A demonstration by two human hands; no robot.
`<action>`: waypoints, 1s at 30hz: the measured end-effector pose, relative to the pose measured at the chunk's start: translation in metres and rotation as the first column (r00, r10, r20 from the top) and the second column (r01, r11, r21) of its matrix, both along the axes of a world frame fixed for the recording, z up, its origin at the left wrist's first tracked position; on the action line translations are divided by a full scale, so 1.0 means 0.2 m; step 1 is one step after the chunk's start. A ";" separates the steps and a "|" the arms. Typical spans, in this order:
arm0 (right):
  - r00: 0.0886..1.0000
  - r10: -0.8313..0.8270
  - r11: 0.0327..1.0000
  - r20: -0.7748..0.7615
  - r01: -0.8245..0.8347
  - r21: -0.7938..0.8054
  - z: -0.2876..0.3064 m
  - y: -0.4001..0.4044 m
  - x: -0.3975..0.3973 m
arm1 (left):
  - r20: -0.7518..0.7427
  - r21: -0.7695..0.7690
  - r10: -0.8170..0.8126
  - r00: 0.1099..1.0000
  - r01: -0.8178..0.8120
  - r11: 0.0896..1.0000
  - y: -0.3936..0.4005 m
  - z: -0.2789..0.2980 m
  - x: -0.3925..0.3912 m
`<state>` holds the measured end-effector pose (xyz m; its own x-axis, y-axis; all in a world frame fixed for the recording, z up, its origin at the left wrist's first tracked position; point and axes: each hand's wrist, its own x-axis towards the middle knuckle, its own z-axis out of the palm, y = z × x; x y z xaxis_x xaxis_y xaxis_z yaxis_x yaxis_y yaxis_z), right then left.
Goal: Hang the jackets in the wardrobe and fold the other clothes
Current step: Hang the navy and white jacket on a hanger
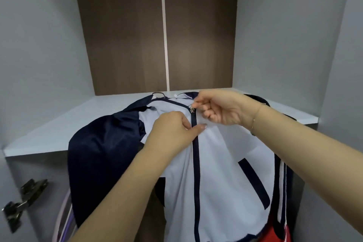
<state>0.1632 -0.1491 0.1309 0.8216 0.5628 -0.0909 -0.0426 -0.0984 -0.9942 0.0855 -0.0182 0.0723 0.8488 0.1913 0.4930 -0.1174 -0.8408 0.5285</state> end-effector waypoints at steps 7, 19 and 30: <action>0.925 0.026 0.946 -0.379 0.100 0.309 0.07 0.04 0.17 | -0.120 0.019 -0.082 0.989 0.085 0.996 -0.02 -0.01 0.01; 0.967 0.061 0.993 -0.247 -0.033 0.115 0.20 0.23 0.45 | -0.149 0.032 0.092 0.985 -0.088 0.996 0.09 0.22 0.24; 0.882 0.066 0.929 -0.466 0.116 0.352 0.26 0.36 0.71 | -0.293 -0.120 -0.121 0.948 0.089 0.989 0.16 0.08 0.21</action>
